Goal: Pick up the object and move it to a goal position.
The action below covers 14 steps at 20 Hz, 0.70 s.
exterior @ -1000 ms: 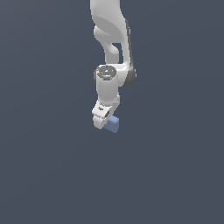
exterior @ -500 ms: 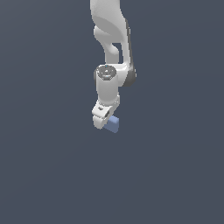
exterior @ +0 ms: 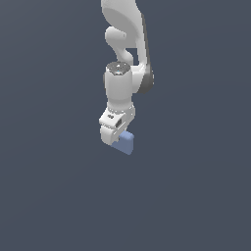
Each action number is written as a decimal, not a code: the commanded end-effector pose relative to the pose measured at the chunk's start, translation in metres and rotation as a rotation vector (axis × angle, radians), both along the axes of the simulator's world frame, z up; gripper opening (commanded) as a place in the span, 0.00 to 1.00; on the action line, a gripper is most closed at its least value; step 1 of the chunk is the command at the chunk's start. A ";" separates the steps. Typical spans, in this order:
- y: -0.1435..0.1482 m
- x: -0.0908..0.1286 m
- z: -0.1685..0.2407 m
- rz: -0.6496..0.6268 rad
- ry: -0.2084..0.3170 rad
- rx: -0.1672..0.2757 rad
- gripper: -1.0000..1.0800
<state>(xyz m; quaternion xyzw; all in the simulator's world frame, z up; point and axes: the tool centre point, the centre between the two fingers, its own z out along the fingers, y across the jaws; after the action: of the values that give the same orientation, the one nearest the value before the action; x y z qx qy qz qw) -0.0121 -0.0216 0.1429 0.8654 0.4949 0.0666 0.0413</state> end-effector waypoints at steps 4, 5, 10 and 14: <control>-0.004 0.044 0.067 -0.010 -0.193 -0.006 0.00; -0.005 0.052 0.083 -0.012 -0.235 -0.008 0.00; -0.009 0.083 0.174 -0.024 -0.466 -0.015 0.00; -0.012 0.091 0.244 -0.033 -0.638 -0.021 0.00</control>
<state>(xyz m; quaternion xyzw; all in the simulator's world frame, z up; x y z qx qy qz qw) 0.0770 -0.0327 0.3602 0.8181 0.4509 0.3032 0.1885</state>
